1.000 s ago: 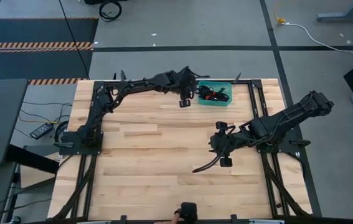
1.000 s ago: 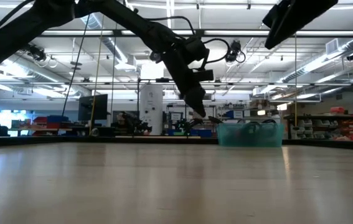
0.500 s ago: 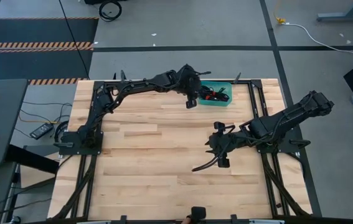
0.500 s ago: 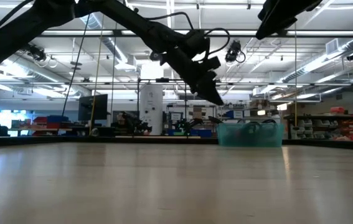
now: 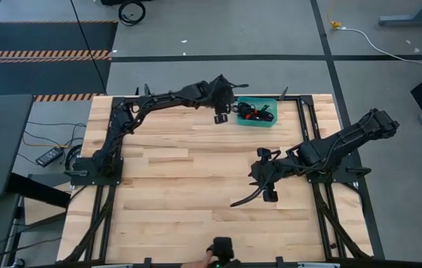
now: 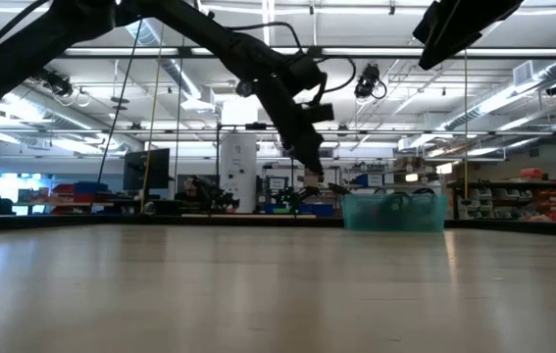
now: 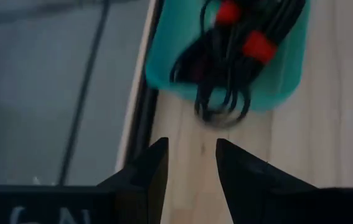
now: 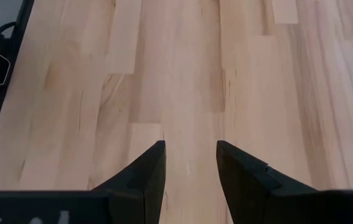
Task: Pick and place USB-C Cables
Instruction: Move the bin to the center of the table
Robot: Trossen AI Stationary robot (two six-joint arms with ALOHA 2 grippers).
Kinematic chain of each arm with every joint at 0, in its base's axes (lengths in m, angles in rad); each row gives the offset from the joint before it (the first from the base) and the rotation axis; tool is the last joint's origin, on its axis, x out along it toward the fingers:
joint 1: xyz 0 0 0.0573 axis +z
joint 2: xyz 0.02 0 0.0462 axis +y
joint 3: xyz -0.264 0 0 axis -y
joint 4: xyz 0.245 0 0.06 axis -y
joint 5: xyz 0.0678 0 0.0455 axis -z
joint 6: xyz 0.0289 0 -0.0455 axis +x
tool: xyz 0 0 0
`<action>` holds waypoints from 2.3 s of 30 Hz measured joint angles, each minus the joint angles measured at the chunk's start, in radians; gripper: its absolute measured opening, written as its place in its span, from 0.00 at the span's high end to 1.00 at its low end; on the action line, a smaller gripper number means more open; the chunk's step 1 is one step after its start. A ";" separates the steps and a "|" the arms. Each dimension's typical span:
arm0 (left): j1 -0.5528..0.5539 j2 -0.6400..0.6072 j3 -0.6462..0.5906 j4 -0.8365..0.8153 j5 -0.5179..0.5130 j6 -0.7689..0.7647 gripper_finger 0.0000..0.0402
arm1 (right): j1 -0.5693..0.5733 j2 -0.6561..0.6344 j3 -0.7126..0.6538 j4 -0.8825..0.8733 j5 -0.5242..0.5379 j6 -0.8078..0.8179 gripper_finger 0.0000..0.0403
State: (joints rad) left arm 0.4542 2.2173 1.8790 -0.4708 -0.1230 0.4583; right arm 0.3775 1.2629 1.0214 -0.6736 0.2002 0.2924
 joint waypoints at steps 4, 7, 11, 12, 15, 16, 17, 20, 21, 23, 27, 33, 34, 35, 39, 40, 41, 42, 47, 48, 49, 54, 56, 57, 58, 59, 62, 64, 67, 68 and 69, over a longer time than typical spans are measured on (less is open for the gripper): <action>0.030 0.000 0.000 -0.044 0.051 -0.060 0.65 | 0.000 0.000 0.000 0.000 0.010 0.003 0.63; 0.042 0.000 0.000 -0.009 0.064 -0.106 0.65 | 0.000 0.000 0.000 0.010 0.016 0.027 0.63; 0.054 0.006 0.000 0.090 0.077 -0.189 0.65 | 0.000 0.000 0.000 0.033 0.015 0.076 0.63; 0.057 0.011 0.000 0.111 0.089 -0.216 0.65 | 0.000 0.000 0.000 0.035 0.015 0.085 0.63; 0.067 0.014 -0.002 0.114 0.165 -0.267 0.65 | 0.000 0.000 0.000 0.036 0.015 0.097 0.63; 0.067 0.014 -0.001 0.120 0.185 -0.268 0.65 | 0.000 0.000 0.000 0.034 0.017 0.094 0.63; 0.068 0.010 -0.001 0.122 0.198 -0.269 0.65 | 0.000 0.000 0.000 0.032 0.027 0.087 0.63; 0.071 -0.024 -0.002 0.106 0.244 -0.264 0.65 | -0.007 0.000 0.000 0.028 0.112 0.059 0.63; 0.071 -0.049 -0.002 0.101 0.260 -0.264 0.65 | -0.011 0.000 0.000 0.026 0.165 0.039 0.63; 0.070 -0.110 -0.002 0.102 0.270 -0.258 0.65 | -0.029 0.000 0.000 0.001 0.275 -0.008 0.63; 0.067 -0.241 0.000 0.056 0.275 -0.243 0.65 | -0.114 0.000 0.000 -0.075 0.399 -0.081 0.63; 0.023 -0.429 0.000 -0.062 0.294 -0.221 0.65 | -0.344 0.008 0.000 -0.088 0.262 -0.144 0.63; 0.008 -0.449 0.000 -0.099 0.296 -0.214 0.65 | -0.383 0.014 0.000 -0.077 0.235 -0.167 0.63; -0.009 -0.466 0.000 -0.134 0.296 -0.210 0.65 | -0.420 0.023 0.000 -0.066 0.209 -0.189 0.63; -0.083 -0.525 0.000 -0.302 0.268 -0.211 0.65 | -0.553 0.090 0.000 -0.036 0.100 -0.274 0.63; -0.104 -0.532 0.000 -0.358 0.247 -0.211 0.65 | -0.581 0.112 0.000 -0.035 0.089 -0.290 0.63; -0.128 -0.536 0.000 -0.414 0.216 -0.211 0.65 | -0.605 0.136 0.000 -0.036 0.089 -0.305 0.63; -0.152 -0.538 0.000 -0.465 0.191 -0.216 0.65 | -0.627 0.158 0.000 -0.039 0.089 -0.320 0.63; -0.282 -0.539 -0.015 -0.711 0.073 -0.307 0.65 | -0.697 0.243 0.000 -0.045 0.091 -0.354 0.63; -0.312 -0.540 -0.033 -0.734 0.055 -0.332 0.65 | -0.706 0.256 0.000 -0.045 0.089 -0.364 0.63; -0.340 -0.541 -0.056 -0.751 0.040 -0.358 0.65 | -0.712 0.268 0.000 -0.046 0.088 -0.375 0.63; -0.478 -0.585 -0.261 -0.738 -0.008 -0.474 0.65 | -0.733 0.308 0.000 -0.092 0.076 -0.428 0.63; -0.529 -0.600 -0.364 -0.713 -0.051 -0.529 0.65 | -0.740 0.310 0.000 -0.124 0.073 -0.428 0.63; -0.554 -0.609 -0.412 -0.686 -0.071 -0.558 0.65 | -0.743 0.308 0.000 -0.136 0.073 -0.428 0.63; -0.578 -0.622 -0.458 -0.650 -0.086 -0.587 0.65 | -0.743 0.306 0.000 -0.146 0.074 -0.427 0.63; -0.604 -0.639 -0.501 -0.621 -0.092 -0.616 0.65 | -0.743 0.303 0.000 -0.159 0.074 -0.428 0.63; -0.679 -0.677 -0.610 -0.519 -0.094 -0.711 0.65 | -0.742 0.292 0.000 -0.165 0.064 -0.430 0.63; -0.726 -0.693 -0.667 -0.476 -0.096 -0.771 0.65 | -0.743 0.292 0.000 -0.165 0.060 -0.454 0.64; -0.803 -0.719 -0.735 -0.410 -0.141 -0.867 0.65 | -0.757 0.292 0.000 -0.158 0.085 -0.487 0.65; -0.828 -0.720 -0.753 -0.392 -0.163 -0.895 0.65 | -0.767 0.292 0.000 -0.153 0.091 -0.488 0.65; -0.853 -0.717 -0.768 -0.374 -0.184 -0.922 0.65 | -0.778 0.292 0.000 -0.149 0.094 -0.489 0.65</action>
State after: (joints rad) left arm -0.3984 1.5005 1.1105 -0.8450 -0.3068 -0.4638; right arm -0.4001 1.5551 1.0214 -0.8228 0.2942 -0.1964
